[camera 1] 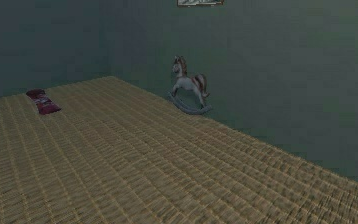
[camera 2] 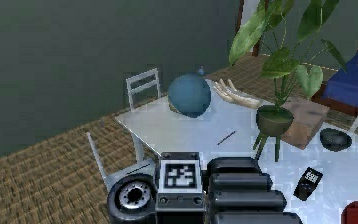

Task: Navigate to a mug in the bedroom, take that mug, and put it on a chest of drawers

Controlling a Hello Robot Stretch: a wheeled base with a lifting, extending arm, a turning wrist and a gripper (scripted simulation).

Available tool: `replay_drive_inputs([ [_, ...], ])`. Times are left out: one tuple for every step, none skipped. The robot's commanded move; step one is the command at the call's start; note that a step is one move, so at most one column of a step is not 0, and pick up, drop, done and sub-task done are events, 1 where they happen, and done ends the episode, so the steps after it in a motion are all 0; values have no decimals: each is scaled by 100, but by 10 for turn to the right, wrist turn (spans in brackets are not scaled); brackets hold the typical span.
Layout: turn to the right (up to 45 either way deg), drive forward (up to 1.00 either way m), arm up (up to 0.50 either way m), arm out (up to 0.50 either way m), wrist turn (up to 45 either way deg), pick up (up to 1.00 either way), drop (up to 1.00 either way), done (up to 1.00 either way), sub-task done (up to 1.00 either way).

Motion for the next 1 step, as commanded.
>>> replay_drive_inputs([
  [-420,0,0,0,0,0,0,0,0],
])
